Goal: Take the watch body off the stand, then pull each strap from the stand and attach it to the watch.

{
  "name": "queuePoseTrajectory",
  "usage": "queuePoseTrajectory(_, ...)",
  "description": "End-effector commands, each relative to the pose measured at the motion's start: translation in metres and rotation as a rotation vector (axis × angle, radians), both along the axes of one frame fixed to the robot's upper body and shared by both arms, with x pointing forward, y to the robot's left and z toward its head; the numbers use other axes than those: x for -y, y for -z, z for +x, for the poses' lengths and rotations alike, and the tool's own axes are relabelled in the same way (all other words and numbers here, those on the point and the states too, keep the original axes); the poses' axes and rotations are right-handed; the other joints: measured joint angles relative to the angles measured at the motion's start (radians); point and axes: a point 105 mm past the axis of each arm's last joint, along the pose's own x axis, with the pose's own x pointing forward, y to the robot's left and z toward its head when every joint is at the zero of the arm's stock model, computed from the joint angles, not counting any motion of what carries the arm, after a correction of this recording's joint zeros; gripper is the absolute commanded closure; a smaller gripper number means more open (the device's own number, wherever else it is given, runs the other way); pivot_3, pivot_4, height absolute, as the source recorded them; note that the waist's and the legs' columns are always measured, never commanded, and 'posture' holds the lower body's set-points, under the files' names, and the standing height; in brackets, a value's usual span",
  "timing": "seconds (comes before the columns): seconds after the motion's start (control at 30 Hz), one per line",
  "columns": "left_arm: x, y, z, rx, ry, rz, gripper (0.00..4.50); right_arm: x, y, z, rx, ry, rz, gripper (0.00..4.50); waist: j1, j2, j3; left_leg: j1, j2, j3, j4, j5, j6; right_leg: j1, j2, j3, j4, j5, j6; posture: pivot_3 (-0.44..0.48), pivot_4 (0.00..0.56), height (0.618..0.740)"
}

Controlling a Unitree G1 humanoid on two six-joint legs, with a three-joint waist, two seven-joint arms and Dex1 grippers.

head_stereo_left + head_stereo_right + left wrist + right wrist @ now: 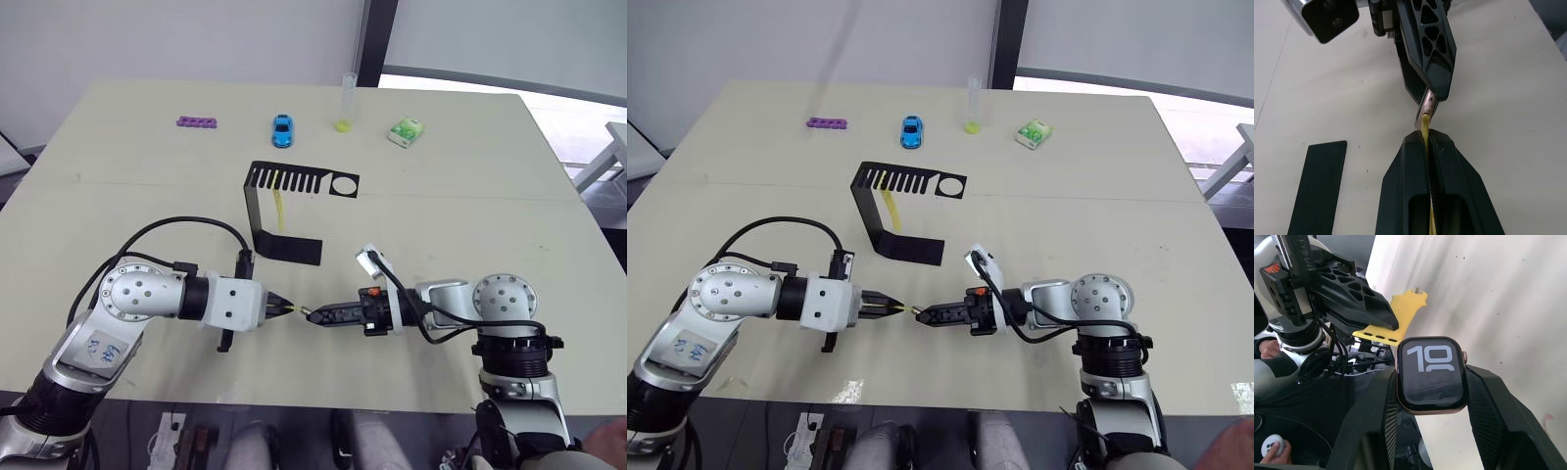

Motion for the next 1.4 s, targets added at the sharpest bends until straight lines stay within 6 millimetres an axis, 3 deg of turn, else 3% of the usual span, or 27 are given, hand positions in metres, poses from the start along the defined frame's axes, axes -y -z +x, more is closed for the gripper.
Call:
queuePoseTrajectory(0.03, 0.016, -0.006, -0.01, 0.036, 0.086, -0.007, 4.5, -0.008, -0.008, -0.007, 0.022, -0.049, 0.037, 2.98, 0.0, 0.0, 0.0, 0.0, 0.0, 0.0, 0.0, 0.0, 0.0, 0.0, 0.0, 0.0, 0.0, 0.0, 0.0, 0.0, 0.15, 0.74)
queuePoseTrajectory(0.67, 0.031, 0.002, -0.014, 0.061, 0.109, 0.038, 4.5, -0.009, -0.008, -0.008, 0.018, -0.049, 0.041, 2.98, 0.001, 0.0, 0.0, 0.0, 0.0, 0.0, 0.0, 0.0, 0.0, 0.0, 0.0, 0.0, 0.0, 0.0, 0.0, 0.0, 0.15, 0.74)
queuePoseTrajectory(1.4, 0.038, -0.002, -0.005, 0.143, 0.12, 0.066, 4.5, -0.009, -0.007, -0.011, 0.016, -0.062, 0.04, 2.98, 0.001, 0.0, 0.0, 0.0, 0.0, 0.0, 0.001, 0.0, 0.0, 0.0, 0.0, 0.0, 0.001, 0.0, 0.0, 0.0, 0.15, 0.74)
